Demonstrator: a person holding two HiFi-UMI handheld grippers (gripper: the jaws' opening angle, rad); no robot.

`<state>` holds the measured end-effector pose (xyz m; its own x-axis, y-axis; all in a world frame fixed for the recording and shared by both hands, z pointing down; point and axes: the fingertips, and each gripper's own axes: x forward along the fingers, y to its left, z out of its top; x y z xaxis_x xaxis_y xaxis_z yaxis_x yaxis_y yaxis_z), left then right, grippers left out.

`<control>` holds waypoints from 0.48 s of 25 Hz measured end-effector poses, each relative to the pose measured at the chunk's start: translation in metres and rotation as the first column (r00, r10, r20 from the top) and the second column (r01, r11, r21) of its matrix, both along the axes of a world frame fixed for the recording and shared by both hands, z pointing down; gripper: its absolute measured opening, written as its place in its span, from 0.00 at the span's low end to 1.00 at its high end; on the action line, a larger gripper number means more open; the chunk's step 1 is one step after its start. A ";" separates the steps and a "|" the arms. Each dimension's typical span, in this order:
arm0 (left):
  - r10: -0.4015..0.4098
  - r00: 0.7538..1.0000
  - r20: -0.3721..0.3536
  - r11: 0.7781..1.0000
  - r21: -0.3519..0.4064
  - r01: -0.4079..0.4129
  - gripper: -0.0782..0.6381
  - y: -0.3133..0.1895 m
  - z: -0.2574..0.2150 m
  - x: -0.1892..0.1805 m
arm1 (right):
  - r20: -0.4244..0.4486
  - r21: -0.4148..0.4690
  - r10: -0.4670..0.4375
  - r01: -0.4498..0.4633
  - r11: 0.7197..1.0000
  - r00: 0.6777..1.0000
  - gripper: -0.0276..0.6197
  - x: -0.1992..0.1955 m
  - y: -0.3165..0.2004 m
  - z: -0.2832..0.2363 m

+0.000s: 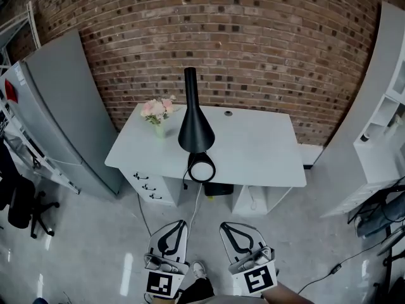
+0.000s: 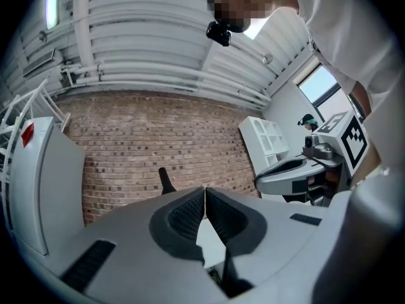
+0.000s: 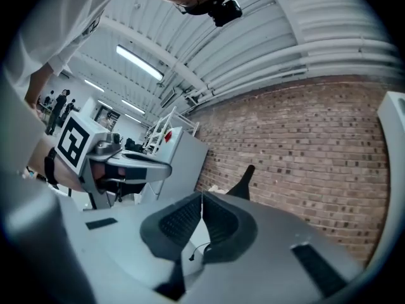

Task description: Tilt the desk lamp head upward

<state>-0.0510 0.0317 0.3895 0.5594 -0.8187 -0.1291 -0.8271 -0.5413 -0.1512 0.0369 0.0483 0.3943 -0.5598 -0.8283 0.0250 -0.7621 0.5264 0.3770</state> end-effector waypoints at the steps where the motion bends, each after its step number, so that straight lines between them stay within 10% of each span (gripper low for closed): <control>1: 0.009 1.000 0.002 1.000 -0.005 -0.009 0.13 -0.009 0.000 -0.003 | -0.001 -0.001 0.003 -0.003 1.000 1.000 0.07 -0.005 -0.011 -0.001; 12: 0.060 0.998 -0.028 0.998 -0.029 -0.061 0.13 -0.100 0.007 -0.034 | -0.040 -0.027 0.028 -0.029 0.999 0.999 0.07 -0.045 -0.104 0.005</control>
<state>-0.0851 -0.0679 0.3964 0.6049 -0.7871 -0.1208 -0.7961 -0.5947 -0.1117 -0.0078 -0.0555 0.3991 -0.5339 -0.8427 0.0697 -0.7617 0.5151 0.3931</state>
